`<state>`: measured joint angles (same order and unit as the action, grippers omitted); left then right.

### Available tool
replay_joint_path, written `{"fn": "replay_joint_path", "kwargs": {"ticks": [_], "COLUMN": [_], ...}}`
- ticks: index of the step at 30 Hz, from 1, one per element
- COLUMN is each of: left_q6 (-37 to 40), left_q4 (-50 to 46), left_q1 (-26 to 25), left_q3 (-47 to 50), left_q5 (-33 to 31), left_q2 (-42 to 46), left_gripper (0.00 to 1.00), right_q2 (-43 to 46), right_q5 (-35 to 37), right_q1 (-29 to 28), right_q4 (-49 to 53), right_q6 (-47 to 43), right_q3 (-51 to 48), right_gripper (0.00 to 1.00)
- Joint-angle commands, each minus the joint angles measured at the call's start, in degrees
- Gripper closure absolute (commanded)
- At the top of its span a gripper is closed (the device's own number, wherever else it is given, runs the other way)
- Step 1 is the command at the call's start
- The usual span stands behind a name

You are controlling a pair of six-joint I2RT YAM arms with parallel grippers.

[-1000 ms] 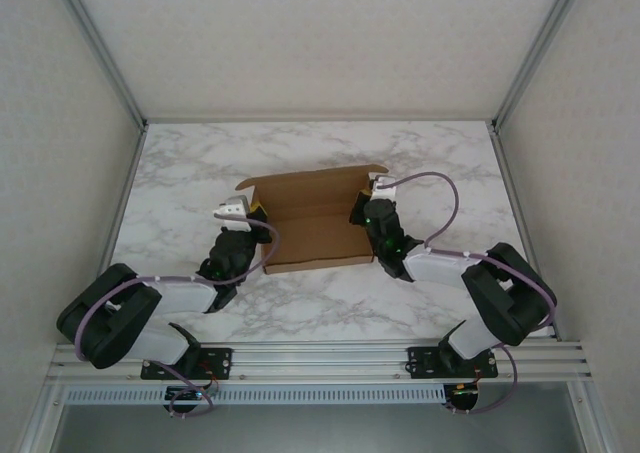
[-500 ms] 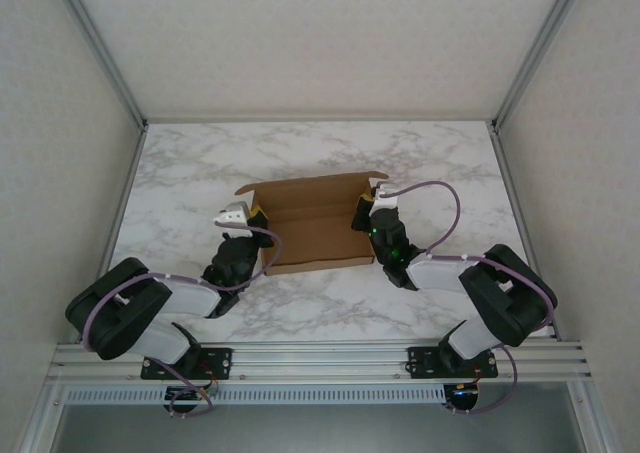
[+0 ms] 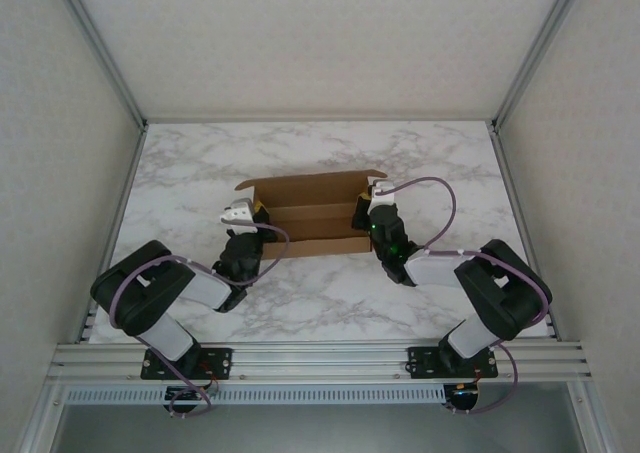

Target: Fold the paper box

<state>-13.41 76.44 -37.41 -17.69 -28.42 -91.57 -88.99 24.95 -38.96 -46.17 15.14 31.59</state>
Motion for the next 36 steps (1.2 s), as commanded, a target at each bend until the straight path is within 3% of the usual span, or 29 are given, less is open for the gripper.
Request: {"fn": "replay_joint_path", "kwargs": {"ticks": [1, 6, 19, 25, 32, 36], "left_q6": [0.49, 1.47, 8.88, 11.61, 14.97, 17.21], "left_q4": [-4.14, -3.46, -0.07, 2.75, 6.09, 6.78], "left_q1": [-0.73, -0.74, -4.1, -5.74, -6.78, -7.28], "left_q3": [-0.65, 0.67, 3.69, 4.66, 5.15, 5.04], "left_q5": [2.52, 1.75, -4.57, -6.41, -5.75, -3.87], "left_q2": [-1.62, -2.28, -3.48, -5.24, -6.19, -5.9], "left_gripper": [1.0, 1.0, 1.0, 1.0, 1.0, 1.0], "right_q2": [-1.01, -0.46, 9.55, 21.71, 42.75, 47.23], "right_q5": [-5.17, -5.83, -10.69, -11.17, -12.15, -10.35], "right_q1": [-0.17, 0.36, 0.69, 0.68, 0.65, 0.73], "right_q4": [5.47, 5.05, 8.84, 13.57, 25.04, 34.75], "right_q6": [-0.64, -0.3, -1.62, -0.6, 0.47, -0.21], "right_q3": [-0.03, -1.42, -2.8, -5.56, -10.39, -3.9], "right_gripper": [1.0, 0.98, 0.62, 0.49, 0.46, 0.47]}}
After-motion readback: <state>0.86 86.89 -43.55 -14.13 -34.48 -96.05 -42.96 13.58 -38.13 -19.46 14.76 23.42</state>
